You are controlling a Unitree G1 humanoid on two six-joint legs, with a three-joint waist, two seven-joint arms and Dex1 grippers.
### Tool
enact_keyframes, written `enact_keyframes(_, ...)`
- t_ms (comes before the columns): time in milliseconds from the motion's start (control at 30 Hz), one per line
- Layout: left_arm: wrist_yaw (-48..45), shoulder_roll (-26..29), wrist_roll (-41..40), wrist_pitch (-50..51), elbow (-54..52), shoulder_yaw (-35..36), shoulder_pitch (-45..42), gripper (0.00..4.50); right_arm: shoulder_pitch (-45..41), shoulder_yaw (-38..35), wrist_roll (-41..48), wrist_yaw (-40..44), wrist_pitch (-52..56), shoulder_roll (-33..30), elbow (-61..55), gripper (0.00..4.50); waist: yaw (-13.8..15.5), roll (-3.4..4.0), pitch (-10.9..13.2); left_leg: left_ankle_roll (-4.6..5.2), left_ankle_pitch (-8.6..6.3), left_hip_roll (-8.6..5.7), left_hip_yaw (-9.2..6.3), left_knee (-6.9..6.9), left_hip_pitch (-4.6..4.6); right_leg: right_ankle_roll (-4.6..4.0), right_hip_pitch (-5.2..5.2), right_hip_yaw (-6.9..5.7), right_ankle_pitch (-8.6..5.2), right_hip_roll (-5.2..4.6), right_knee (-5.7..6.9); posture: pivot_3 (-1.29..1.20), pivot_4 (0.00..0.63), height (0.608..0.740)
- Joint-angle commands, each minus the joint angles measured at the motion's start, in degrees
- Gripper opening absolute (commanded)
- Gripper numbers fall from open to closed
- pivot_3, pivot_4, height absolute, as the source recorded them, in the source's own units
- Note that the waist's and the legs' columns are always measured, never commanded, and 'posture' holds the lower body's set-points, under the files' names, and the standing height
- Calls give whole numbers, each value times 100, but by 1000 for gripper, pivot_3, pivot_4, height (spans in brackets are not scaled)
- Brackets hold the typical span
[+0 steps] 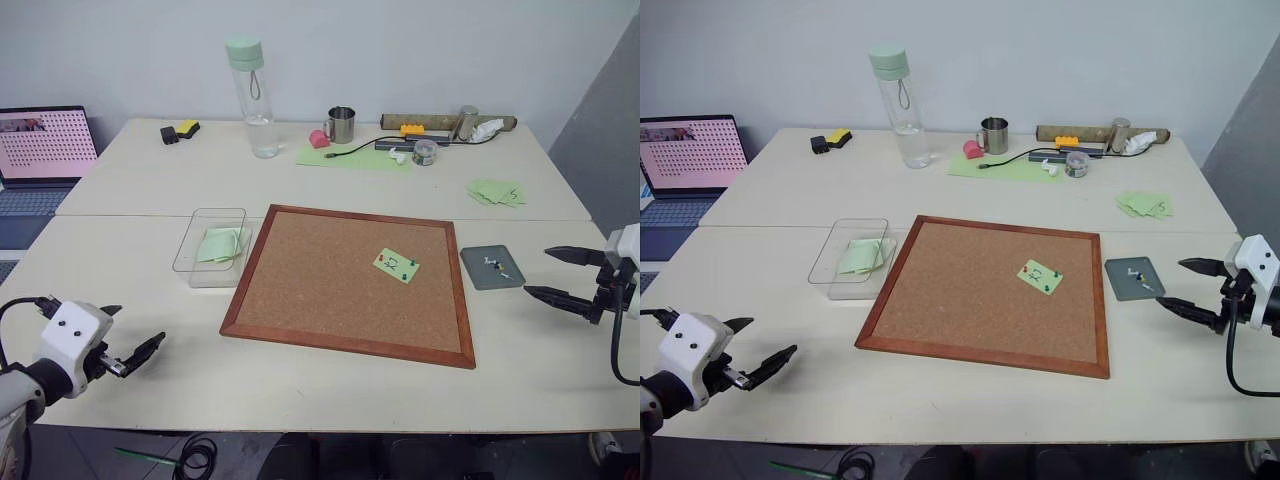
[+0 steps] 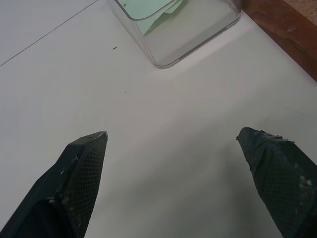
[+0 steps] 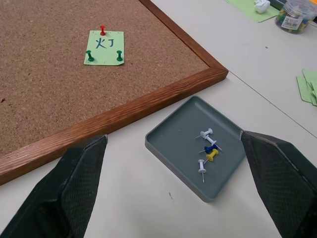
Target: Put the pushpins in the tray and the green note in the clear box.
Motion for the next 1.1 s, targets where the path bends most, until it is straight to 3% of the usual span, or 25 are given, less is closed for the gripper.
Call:
enact_keyframes(33,-38,-13,-69,-68,-121,275,-37,4470,-41,-74,9,-19,-107,25,-82,4500,0,0,0,0,0,0,0,0,0,0,0,0,0,0,0,0,150,740)
enact_keyframes(600,-161,-14,-96,90,-161,260,-85,4470,-138,6,-62,-56,-165,82,-141,4500,0,0,0,0,0,0,0,0,0,0,0,0,0,0,0,0,150,740)
enact_keyframes(933,-276,113,-188,451,-613,-225,-754,4470,-113,46,22,-157,-32,177,-611,4500,5,0,0,0,0,0,-1,1,-1,0,0,-1,0,0,0,0,150,740)
enact_keyframes(1100,-503,147,-474,888,-1205,-694,-1168,3665,-40,120,108,-260,244,251,-1142,4500,10,0,0,-1,0,0,-2,1,-3,0,0,-2,0,0,0,0,150,740)
